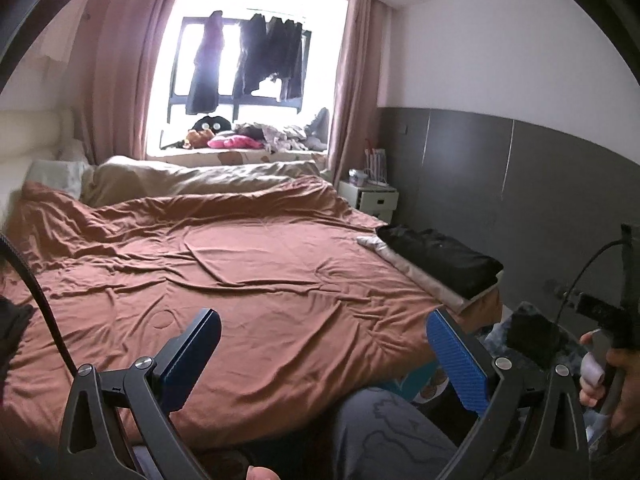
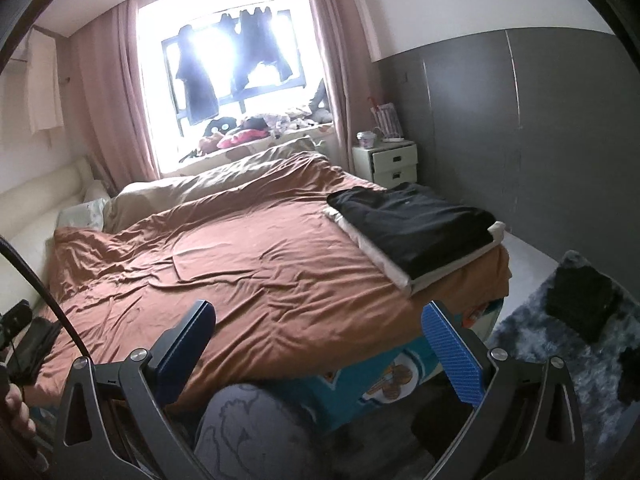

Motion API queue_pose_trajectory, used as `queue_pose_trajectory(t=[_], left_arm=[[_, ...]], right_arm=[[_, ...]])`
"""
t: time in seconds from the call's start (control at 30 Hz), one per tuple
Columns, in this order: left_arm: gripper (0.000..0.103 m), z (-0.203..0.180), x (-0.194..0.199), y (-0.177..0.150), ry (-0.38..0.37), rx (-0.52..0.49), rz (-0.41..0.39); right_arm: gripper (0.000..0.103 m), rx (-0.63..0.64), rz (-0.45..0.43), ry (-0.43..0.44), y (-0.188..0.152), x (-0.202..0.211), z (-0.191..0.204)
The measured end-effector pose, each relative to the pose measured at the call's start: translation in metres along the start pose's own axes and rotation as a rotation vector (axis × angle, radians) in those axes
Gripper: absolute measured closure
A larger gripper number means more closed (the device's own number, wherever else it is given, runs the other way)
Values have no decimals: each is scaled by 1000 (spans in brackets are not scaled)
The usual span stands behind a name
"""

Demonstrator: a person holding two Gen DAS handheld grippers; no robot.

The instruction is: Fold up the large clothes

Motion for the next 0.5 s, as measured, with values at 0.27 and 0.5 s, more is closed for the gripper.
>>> queue_pose_trajectory(t=[0.27,0.5], left_arm=[[0,27,28,-25,79,44,-12],[0,40,40,-37,124,57,-15]], right_arm=[[0,32,20,22,-11,3,16],[0,70,-1,37,-13,1,32]])
Point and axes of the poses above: each gripper's, at about its wrist camera, not at the fingertips, and x roughly against the way its jaws point, z to its left, y to its top, the point moved 8 cm from there along -x, roughly the way its jaws point, and after that the axes turned 4 degrees about z, right-handed, at the moved point
